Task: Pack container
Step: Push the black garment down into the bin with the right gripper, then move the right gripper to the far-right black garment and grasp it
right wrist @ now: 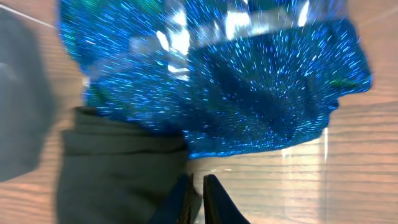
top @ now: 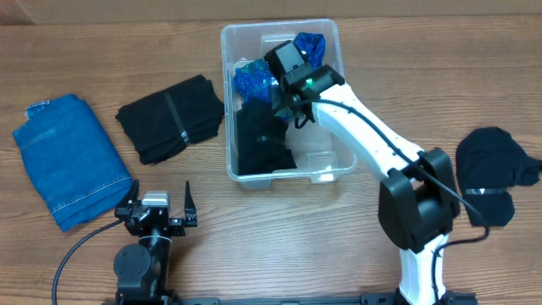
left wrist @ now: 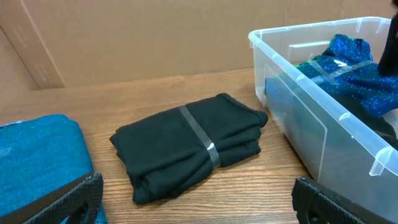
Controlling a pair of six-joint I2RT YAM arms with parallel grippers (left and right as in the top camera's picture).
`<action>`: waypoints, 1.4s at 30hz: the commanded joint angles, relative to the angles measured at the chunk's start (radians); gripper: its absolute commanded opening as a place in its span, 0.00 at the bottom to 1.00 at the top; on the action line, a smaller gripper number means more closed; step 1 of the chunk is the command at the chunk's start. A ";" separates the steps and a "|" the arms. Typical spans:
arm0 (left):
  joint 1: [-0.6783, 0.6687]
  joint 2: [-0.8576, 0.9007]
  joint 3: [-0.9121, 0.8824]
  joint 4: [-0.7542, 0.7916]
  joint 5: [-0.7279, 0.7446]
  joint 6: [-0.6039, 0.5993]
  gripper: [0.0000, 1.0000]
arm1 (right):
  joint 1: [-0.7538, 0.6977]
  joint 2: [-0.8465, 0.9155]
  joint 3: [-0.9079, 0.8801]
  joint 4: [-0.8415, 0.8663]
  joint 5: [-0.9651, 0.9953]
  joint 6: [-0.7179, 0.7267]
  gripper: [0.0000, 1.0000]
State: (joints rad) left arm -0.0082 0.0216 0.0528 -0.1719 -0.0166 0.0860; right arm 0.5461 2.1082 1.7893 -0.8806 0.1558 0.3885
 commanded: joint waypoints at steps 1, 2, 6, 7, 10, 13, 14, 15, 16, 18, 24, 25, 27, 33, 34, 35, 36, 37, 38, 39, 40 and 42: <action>-0.005 -0.003 -0.005 0.002 -0.009 0.023 1.00 | 0.009 0.050 0.008 0.012 -0.045 0.032 0.09; -0.005 -0.003 -0.005 0.002 -0.009 0.023 1.00 | 0.010 0.062 0.008 0.011 -0.046 0.042 0.09; -0.005 -0.003 -0.005 0.002 -0.009 0.023 1.00 | 0.010 0.089 0.005 -0.012 -0.045 0.097 0.08; -0.005 -0.003 -0.005 0.002 -0.009 0.023 1.00 | 0.010 0.095 0.005 -0.017 -0.047 0.107 0.08; -0.005 -0.003 -0.005 0.002 -0.009 0.023 1.00 | 0.010 0.117 0.005 -0.026 -0.098 0.107 0.08; -0.005 -0.003 -0.005 0.002 -0.009 0.023 1.00 | 0.010 0.126 0.005 -0.023 -0.174 0.106 0.08; -0.005 -0.003 -0.005 0.002 -0.009 0.023 1.00 | 0.010 0.126 0.005 -0.023 -0.183 0.106 0.08; -0.005 -0.003 -0.005 0.002 -0.010 0.023 1.00 | 0.010 0.126 0.005 -0.022 -0.188 0.106 0.08; -0.005 -0.003 -0.005 0.002 -0.009 0.023 1.00 | 0.010 0.126 0.005 -0.022 -0.196 0.106 0.08; -0.005 -0.003 -0.005 0.002 -0.009 0.023 1.00 | 0.010 0.126 0.005 -0.021 -0.240 0.090 0.08; -0.005 -0.003 -0.005 0.002 -0.009 0.023 1.00 | 0.008 0.126 0.005 -0.010 -0.337 0.022 0.08; -0.005 -0.003 -0.005 0.002 -0.009 0.023 1.00 | 0.007 0.126 0.005 -0.009 -0.338 0.017 0.08; -0.005 -0.003 -0.005 0.002 -0.009 0.023 1.00 | 0.005 0.126 0.005 -0.011 -0.347 -0.004 0.08; -0.005 -0.003 -0.005 0.002 -0.009 0.023 1.00 | 0.001 0.110 0.007 -0.014 -0.345 -0.053 0.08; -0.005 -0.003 -0.005 0.002 -0.009 0.023 1.00 | 0.000 0.099 0.012 -0.016 -0.319 -0.053 0.08; -0.005 -0.003 -0.005 0.002 -0.009 0.023 1.00 | -0.001 0.089 0.017 -0.018 -0.282 -0.053 0.11; -0.005 -0.003 -0.005 0.002 -0.010 0.023 1.00 | -0.004 0.074 0.026 -0.024 -0.211 -0.053 0.17; -0.005 -0.003 -0.005 0.002 -0.010 0.023 1.00 | -0.007 0.062 0.033 -0.030 -0.143 -0.061 0.19; -0.005 -0.003 -0.005 0.002 -0.009 0.023 1.00 | -0.010 0.050 0.043 -0.037 -0.077 -0.079 0.19; -0.005 -0.003 -0.005 0.002 -0.009 0.023 1.00 | -0.012 0.037 0.059 -0.050 -0.022 -0.092 0.19; -0.005 -0.003 -0.005 0.002 -0.009 0.023 1.00 | -0.015 0.023 0.082 -0.073 0.007 -0.107 0.19; -0.005 -0.003 -0.005 0.002 -0.009 0.023 1.00 | -0.025 -0.006 0.148 -0.145 0.019 -0.113 0.19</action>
State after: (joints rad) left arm -0.0082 0.0216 0.0528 -0.1719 -0.0166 0.0860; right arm 0.5442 2.2173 1.8210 -0.9703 0.0277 0.3191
